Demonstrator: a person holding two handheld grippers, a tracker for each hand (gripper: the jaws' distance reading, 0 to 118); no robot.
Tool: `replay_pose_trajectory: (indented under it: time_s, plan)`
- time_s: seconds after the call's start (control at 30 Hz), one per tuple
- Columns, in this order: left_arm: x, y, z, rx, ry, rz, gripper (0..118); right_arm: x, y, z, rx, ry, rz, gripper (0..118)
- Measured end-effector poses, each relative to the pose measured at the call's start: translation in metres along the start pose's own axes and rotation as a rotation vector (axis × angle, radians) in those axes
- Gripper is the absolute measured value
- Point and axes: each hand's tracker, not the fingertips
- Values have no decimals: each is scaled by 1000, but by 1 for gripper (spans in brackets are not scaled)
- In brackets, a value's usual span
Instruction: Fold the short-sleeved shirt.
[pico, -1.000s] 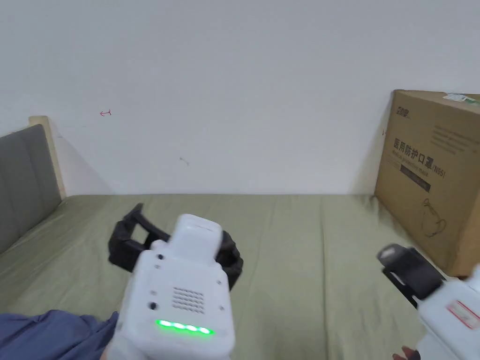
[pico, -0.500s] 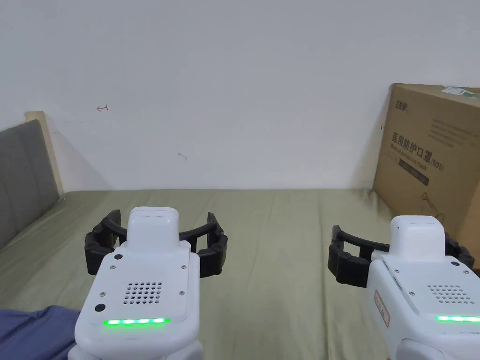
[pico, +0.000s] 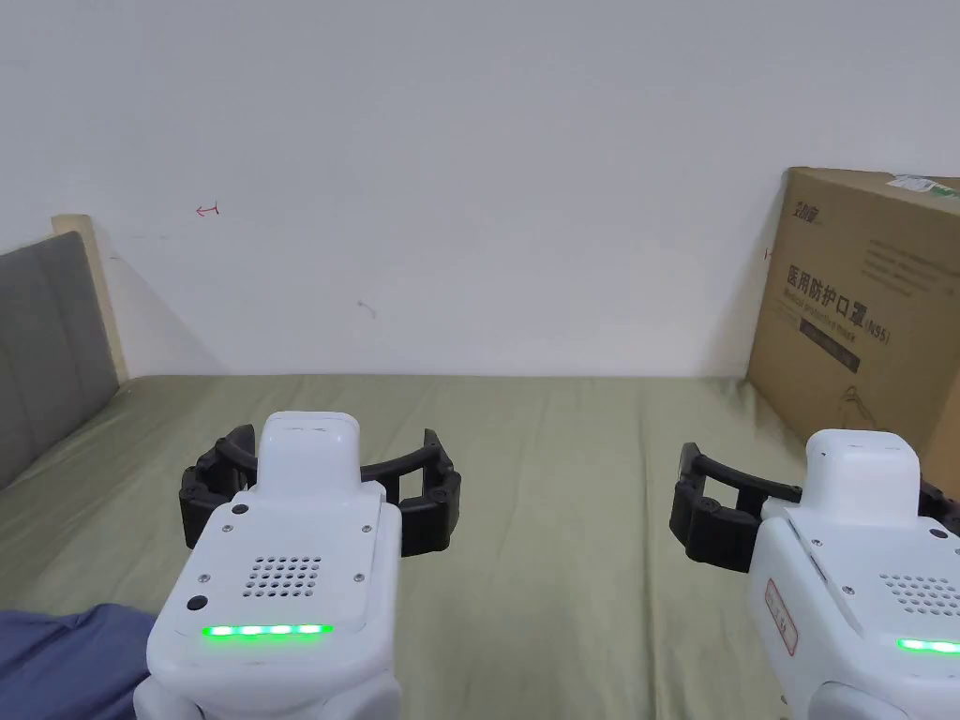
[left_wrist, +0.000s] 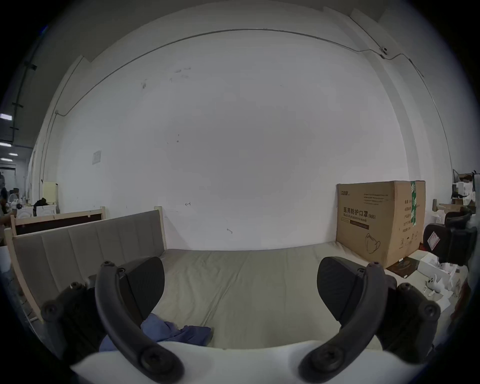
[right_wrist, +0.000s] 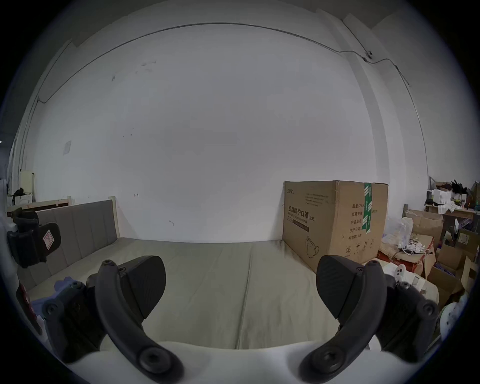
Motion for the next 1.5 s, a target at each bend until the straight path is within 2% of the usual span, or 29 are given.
replay_pose_trajectory:
  time_s: [0.17, 0.63, 0.87, 0.9, 0.93, 0.97, 1.0, 1.03, 1.07, 1.1, 1.13, 1.23, 1.37, 1.5]
  plan:
    - [1, 2, 3, 12, -13, 7, 117, 2, 0, 1, -1, 4, -24, 115]
    - [4, 6, 8, 29, -31, 21, 117, -2, -5, 5, 18, 44, 41, 113]
    - [4, 9, 6, 8, -33, 18, 114, 1, -3, 6, 21, 35, 6, 112]
    - [4, 9, 6, 9, -26, 4, 106, 1, -3, 6, 25, 36, 6, 106]
    - [5, 9, 7, 14, -18, -7, 91, 1, -2, 7, 32, 40, 10, 89]
    - [5, 8, 9, 20, -14, -17, 61, 1, -2, 7, 39, 39, 18, 57]
    - [5, 8, 9, 19, -11, -22, 9, 0, -1, 5, 37, 20, 37, 9]
    - [5, 7, 7, 2, 6, -31, 1, 1, 0, 1, 14, 15, 43, 4]
    - [4, 5, 5, -24, 64, -53, 0, 4, -1, 0, 6, 13, 32, 4]
    - [2, 2, 5, -29, 43, -17, 0, 6, -2, 0, -6, 68, -7, 3]
    - [-2, 1, 4, -44, 18, 16, 0, 7, -3, 0, -5, 72, -11, 1]
    - [-6, -3, 0, -62, 27, 22, 0, 4, -6, 7, 29, 38, 27, 0]
    - [-5, -8, 0, -65, 18, 4, 0, 5, -5, 9, 38, 54, 20, 0]
    - [-5, -8, 0, -59, -9, -11, 0, 7, -7, 7, 25, 39, -22, 0]
